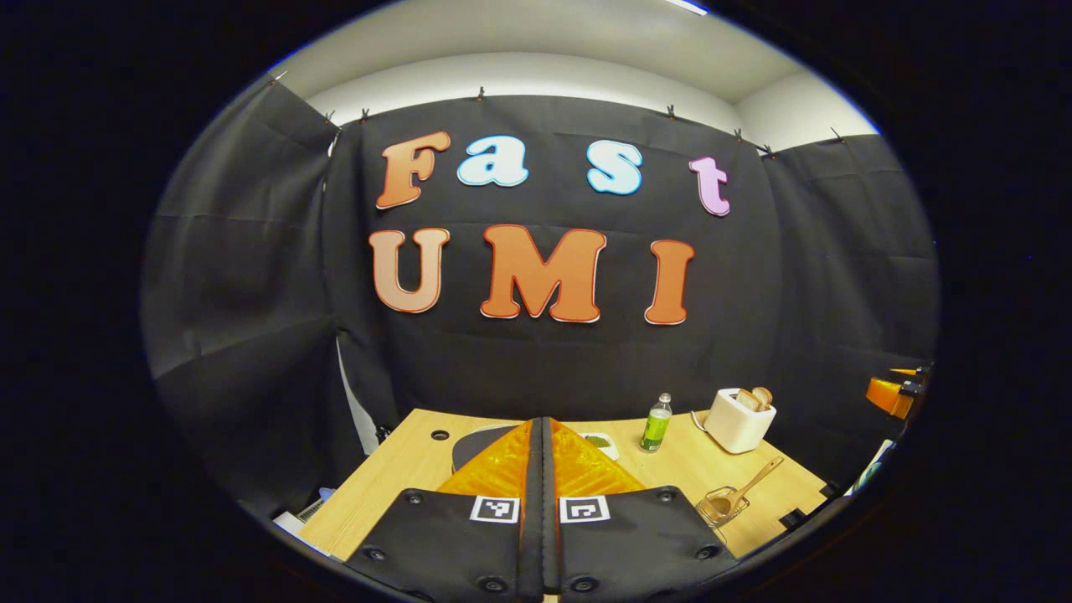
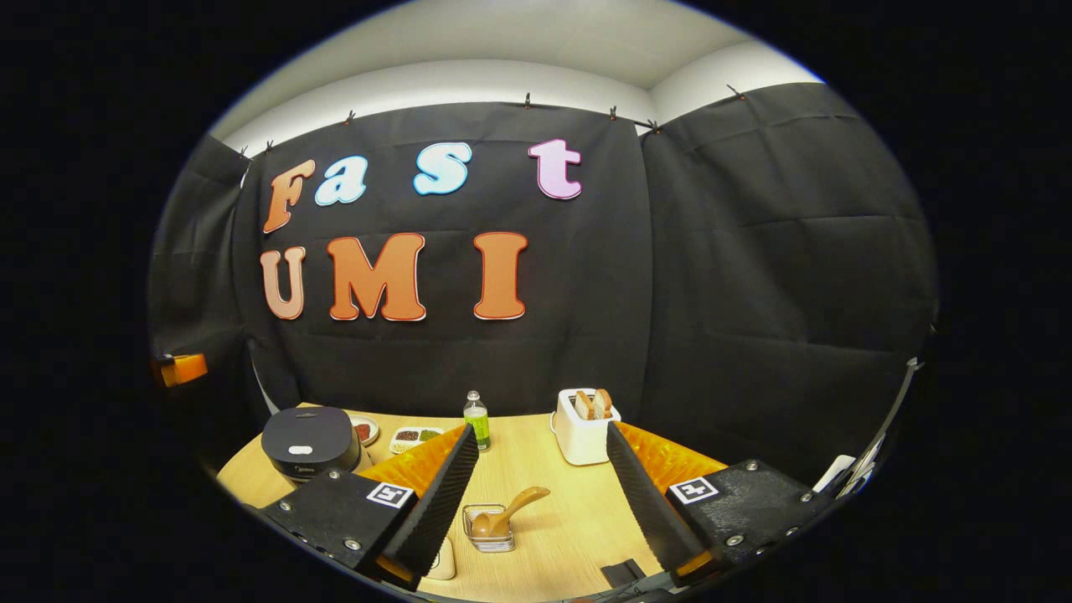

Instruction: Close the left gripper, press the button to open the rice cooker; take a wooden spoon from the chopstick holder with the right hand, scoop a spoonful of rice and pour it into the rice cooker, then put the wooden spoon back into the chopstick holder.

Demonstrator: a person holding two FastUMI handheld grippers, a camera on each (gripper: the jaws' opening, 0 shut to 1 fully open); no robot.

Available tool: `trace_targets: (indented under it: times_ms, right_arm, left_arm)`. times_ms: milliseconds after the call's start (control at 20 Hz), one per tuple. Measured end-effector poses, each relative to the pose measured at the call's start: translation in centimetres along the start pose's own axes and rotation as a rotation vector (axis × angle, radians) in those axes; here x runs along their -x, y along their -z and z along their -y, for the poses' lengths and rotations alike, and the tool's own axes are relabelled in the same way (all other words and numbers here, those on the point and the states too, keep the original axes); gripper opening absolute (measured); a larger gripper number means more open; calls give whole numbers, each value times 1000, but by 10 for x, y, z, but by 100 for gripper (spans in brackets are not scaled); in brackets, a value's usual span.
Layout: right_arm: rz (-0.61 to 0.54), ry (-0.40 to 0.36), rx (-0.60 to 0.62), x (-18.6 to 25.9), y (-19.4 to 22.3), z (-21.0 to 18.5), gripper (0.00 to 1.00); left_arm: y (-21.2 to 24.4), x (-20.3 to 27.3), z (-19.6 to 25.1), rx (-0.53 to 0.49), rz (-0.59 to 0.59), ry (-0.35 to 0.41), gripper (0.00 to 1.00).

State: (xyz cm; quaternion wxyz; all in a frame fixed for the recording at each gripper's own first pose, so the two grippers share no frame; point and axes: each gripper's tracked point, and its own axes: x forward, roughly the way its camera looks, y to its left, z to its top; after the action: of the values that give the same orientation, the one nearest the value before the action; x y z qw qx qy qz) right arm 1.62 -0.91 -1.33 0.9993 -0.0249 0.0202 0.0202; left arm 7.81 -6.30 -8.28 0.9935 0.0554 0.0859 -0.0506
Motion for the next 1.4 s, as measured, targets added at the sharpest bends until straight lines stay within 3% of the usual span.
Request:
trace_targets:
  times_ms: [150, 200, 350, 500, 550, 600, 800, 850, 900, 950, 1000, 1200, 1300, 1400]
  right_arm:
    - [-4, -6, 5, -3, 3, 3, 95]
    - [2, 8, 7, -5, 4, 6, 100]
    - [-14, 49, -21, -11, 12, 11, 95]
    - [-35, 43, -40, -15, 18, 9, 95]
    - [-35, 55, -41, -16, 18, 12, 100]
    - [-32, 61, -45, -16, 18, 13, 95]
    - [-42, 73, -47, -15, 23, 16, 95]
    - [-42, 81, -40, -16, 24, 19, 100]
    - [-42, 85, -35, -15, 24, 21, 95]
    - [-42, 85, -34, -16, 25, 23, 100]
    - [-46, 85, -36, -16, 27, 23, 95]
    - [-68, 76, -46, -17, 34, 24, 95]
    - [-82, 69, -43, -14, 39, 23, 95]
    - [-90, 59, -41, -10, 43, 23, 95]
  left_arm:
    - [24, -20, 23, -9, -51, 38, 0]
    - [31, -28, 29, -8, -65, 53, 1]
    - [56, -59, 37, 0, -117, 90, 1]
    - [87, -88, 36, -25, -169, 94, 4]
    - [99, -96, 35, -41, -197, 96, 4]
    - [112, -102, 36, -52, -223, 101, 4]
    - [165, -114, 29, -26, -350, 94, 4]
    - [173, -114, 27, -25, -372, 85, 4]
    - [180, -114, 24, -23, -389, 78, 4]
    - [184, -115, 20, -19, -405, 70, 4]
    - [188, -114, 17, -14, -424, 64, 4]
    - [192, -116, 18, -37, -434, 65, 1]
    - [194, -118, 19, -62, -473, 78, 5]
    - [195, -120, 16, -25, -506, 71, 5]
